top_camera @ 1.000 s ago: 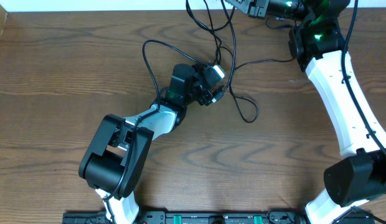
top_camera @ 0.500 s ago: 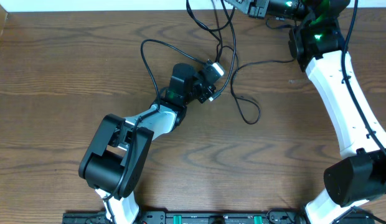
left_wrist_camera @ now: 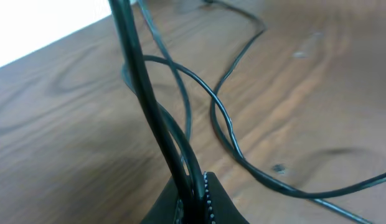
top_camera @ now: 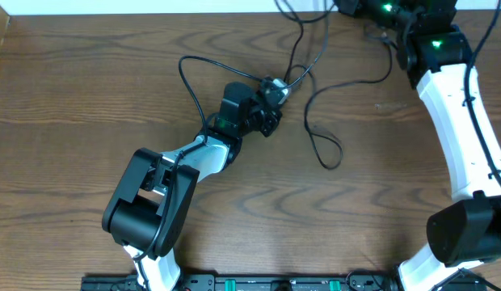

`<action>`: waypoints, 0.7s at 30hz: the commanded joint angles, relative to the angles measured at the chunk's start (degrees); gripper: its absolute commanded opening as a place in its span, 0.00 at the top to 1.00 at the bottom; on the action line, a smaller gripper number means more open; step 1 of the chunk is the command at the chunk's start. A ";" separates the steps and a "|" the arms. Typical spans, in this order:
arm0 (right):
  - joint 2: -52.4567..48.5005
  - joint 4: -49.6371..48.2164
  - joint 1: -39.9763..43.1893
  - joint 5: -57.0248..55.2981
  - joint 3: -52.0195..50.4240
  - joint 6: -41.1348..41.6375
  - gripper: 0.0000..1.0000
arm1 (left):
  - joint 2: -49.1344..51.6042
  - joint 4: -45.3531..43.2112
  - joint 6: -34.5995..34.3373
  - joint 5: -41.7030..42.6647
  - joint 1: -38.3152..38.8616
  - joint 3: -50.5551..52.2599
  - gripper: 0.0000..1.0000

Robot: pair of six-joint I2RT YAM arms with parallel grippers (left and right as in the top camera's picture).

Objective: Untangle cables

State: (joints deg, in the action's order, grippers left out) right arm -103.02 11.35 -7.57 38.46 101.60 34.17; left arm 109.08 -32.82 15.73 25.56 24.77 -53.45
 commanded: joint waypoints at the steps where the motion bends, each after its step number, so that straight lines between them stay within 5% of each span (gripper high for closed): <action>1: 1.53 5.33 0.09 -14.71 0.61 -13.94 0.99 | -2.64 0.28 -3.28 8.41 -0.22 -1.09 0.92; 10: -0.04 13.77 0.83 -37.40 0.59 -25.09 0.99 | -10.91 17.84 -3.41 13.00 -0.22 -1.09 0.92; 21: -9.33 14.38 -0.90 -30.58 0.59 -25.29 0.99 | -18.16 35.89 -3.43 23.12 -0.20 -1.09 0.92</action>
State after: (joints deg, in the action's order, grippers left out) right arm -108.71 25.91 -7.35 5.45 101.58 10.39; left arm 91.94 0.69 12.45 44.71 24.75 -53.84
